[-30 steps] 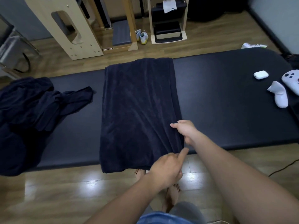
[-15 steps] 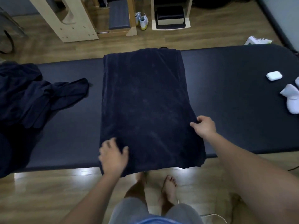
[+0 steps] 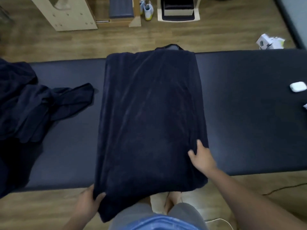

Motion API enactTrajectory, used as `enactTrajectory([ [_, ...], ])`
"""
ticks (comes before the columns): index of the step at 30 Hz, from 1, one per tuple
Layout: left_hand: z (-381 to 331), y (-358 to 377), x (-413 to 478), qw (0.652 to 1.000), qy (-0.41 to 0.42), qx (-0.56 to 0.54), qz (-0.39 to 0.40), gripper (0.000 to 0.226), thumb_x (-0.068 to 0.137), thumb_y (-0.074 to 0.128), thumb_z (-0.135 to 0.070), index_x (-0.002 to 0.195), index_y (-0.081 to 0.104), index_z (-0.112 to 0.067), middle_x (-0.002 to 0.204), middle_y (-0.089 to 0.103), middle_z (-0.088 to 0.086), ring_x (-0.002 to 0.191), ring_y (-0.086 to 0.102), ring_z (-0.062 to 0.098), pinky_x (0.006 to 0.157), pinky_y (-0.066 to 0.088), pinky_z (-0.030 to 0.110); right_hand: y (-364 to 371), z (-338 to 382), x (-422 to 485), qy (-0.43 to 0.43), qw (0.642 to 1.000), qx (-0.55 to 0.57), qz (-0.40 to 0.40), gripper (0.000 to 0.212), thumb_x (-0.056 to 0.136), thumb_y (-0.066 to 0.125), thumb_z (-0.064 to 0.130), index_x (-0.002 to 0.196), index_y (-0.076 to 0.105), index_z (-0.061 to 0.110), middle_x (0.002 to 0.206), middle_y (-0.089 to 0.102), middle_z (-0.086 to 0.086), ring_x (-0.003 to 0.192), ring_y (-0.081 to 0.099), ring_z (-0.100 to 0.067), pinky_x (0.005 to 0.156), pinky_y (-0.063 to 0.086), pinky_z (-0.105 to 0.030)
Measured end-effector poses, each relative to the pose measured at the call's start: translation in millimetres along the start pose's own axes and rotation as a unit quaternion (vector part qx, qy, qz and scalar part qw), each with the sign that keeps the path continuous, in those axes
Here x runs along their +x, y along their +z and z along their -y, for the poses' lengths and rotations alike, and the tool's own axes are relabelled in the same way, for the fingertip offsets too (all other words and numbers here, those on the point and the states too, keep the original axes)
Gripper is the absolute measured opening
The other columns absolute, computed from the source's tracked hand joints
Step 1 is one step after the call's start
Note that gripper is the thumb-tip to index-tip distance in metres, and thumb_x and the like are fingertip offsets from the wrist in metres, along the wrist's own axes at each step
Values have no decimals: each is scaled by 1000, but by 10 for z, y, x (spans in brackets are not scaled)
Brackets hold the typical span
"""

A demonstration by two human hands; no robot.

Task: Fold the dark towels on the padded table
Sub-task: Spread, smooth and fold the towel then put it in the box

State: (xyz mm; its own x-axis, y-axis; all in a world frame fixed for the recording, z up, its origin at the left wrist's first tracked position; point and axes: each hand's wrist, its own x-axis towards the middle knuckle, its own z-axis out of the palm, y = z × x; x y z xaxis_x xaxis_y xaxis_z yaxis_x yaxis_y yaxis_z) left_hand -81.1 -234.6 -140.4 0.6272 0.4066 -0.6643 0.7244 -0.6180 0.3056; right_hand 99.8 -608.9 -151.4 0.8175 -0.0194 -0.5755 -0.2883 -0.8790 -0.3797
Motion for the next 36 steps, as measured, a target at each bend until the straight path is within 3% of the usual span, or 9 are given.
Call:
enactTrajectory([
  [3,-37,-321,218,989,-59,114,68,20,73,75,-25,81,58,-21,89,69,10,97,68,34,67,42,33,-136,16,99,53,998,-4,-42,31,89,50,43,109,56,19,106,61,-3,96,59,-26,83,53,-41],
  [7,-580,-687,636,993,0,110,-48,29,74,70,-29,82,44,-21,89,54,3,84,57,29,70,45,37,-438,377,534,22,979,165,-119,27,96,48,16,104,73,7,116,65,-13,112,57,-29,95,41,-33],
  [11,-1269,-758,1228,991,84,28,-99,50,85,69,-27,127,47,-11,125,45,10,118,45,32,97,42,46,-629,685,981,127,935,312,-114,19,91,59,30,106,64,21,104,67,1,95,63,-24,91,53,-42],
  [14,-1694,-817,1603,987,50,-67,-137,66,90,68,-34,140,38,-5,139,41,15,129,41,35,108,36,46,-726,882,1258,164,919,357,-32,48,80,75,40,117,52,21,103,62,4,90,62,-19,86,56,-44],
  [19,-1984,-974,1916,969,-45,-187,-157,44,93,62,-41,122,59,-8,118,64,9,110,60,31,93,48,40,-969,965,1617,115,923,366,12,30,68,77,17,62,48,24,79,66,-2,75,62,-21,66,48,-33],
  [23,-1950,-1074,2067,936,-76,-304,-158,19,94,58,-31,86,63,-14,91,66,7,92,63,31,81,51,42,-967,871,1696,85,905,412,-68,30,77,76,17,69,48,23,77,56,1,74,53,-16,70,47,-34],
  [27,-1881,-1160,2138,920,-82,-348,-161,21,94,52,-30,74,53,-22,85,58,5,83,55,24,73,44,39,-1064,815,1773,46,946,302,-104,9,88,70,29,85,67,21,89,66,11,89,59,-10,82,48,-28],
  [33,-1988,-1089,2195,938,-77,-318,-117,16,98,51,-22,88,61,-13,92,66,7,85,61,26,81,50,43,-1080,697,1857,27,988,-42,-144,37,89,58,56,109,61,25,122,44,-6,115,38,-26,92,42,-37],
  [36,-2040,-1130,2207,938,-64,-323,-106,21,98,56,-26,93,68,-9,91,69,3,83,64,20,79,52,36,-1075,892,1931,5,989,-23,-145,47,91,58,54,120,59,18,125,51,-7,119,42,-27,93,43,-37],
])
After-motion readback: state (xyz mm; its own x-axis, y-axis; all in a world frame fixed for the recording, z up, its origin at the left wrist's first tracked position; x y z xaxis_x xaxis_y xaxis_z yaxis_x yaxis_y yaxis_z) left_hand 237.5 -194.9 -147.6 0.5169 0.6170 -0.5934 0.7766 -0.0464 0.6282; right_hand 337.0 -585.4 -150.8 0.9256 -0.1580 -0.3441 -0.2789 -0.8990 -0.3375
